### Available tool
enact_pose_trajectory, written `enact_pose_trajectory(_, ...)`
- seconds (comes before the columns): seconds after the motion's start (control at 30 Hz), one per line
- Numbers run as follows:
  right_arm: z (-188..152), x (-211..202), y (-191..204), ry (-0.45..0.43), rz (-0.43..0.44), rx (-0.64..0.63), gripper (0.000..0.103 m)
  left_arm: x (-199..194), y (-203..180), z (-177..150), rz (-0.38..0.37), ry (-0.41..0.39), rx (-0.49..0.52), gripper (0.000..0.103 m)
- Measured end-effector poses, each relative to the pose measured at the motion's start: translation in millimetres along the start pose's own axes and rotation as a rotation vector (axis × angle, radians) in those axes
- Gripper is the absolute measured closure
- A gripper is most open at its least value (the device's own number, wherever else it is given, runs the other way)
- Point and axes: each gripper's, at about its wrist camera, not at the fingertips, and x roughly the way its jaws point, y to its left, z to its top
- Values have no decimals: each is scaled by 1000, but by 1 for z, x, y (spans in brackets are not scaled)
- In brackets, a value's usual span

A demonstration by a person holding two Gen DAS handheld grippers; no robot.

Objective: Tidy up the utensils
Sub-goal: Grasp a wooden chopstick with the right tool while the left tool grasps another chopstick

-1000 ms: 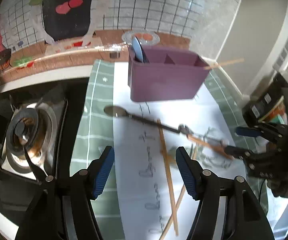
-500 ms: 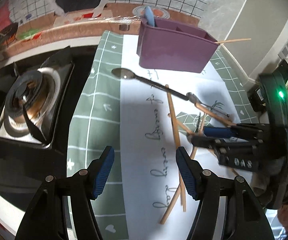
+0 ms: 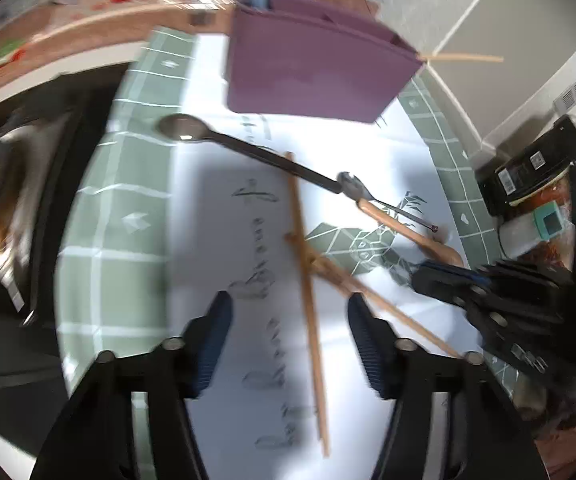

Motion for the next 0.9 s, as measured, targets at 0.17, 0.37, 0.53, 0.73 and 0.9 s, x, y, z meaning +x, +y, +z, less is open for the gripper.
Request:
enact_pose_trajectory(0.17, -10, -9, -16, -15, -3, 24, 97, 35, -10, 42, 55, 121, -6, 63)
enact_pose_trajectory(0.37, -25, -16, -24, -47, -61, -4, 94, 60, -21, 74, 158, 181, 36, 73)
enact_pose_trajectory(0.53, -29, -22, -25, -62, -127, -43, 73, 66, -32, 74, 179, 169, 97, 95)
enact_pose_trajectory(0.73, -33, -25, 1, -63, -95, -176, 58, 41, -8, 43, 117, 104, 31, 96)
enact_pose_trajectory(0.9, -33, -4, 33, 21, 2, -296, 82, 15, 22, 9, 78, 46, -65, 96)
